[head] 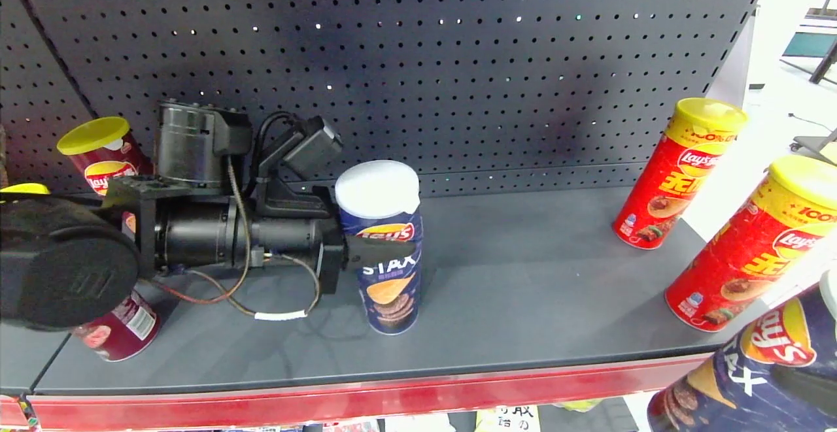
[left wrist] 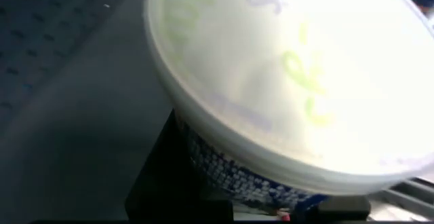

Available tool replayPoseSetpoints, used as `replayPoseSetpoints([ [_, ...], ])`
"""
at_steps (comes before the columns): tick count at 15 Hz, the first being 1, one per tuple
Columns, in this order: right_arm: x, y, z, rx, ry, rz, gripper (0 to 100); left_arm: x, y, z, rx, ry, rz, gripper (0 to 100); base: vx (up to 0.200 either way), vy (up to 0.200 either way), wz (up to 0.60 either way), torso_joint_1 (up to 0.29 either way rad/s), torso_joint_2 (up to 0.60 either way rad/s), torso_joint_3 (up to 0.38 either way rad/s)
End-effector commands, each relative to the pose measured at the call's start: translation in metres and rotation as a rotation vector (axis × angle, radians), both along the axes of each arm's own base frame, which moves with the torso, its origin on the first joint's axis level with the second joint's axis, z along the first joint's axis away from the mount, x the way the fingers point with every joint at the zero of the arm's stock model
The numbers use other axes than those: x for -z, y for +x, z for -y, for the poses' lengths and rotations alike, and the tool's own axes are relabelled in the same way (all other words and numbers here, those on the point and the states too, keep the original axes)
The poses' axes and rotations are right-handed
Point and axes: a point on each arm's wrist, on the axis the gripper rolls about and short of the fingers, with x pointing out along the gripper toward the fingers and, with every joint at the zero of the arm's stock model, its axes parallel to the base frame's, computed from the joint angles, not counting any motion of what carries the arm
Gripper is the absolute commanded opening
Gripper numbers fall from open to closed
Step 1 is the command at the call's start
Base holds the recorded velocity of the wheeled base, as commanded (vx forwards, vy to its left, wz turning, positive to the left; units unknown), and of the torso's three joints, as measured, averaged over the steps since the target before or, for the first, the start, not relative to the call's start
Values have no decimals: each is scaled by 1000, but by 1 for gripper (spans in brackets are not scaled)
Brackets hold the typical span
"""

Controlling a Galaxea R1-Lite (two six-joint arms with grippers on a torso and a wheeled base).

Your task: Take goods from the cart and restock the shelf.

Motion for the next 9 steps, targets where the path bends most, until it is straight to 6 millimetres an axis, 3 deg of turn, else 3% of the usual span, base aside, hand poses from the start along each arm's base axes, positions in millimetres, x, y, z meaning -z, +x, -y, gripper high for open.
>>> replayPoseSetpoints([
  [1,0,2,-1,-1,-3,-9,0,-2,-24,-4,28,1,1,0,0,0,0,0,0,0],
  [9,0,4,-1,-1,-1,-1,0,0,-32,-3,46,4,-7,0,0,0,0,0,0,0],
])
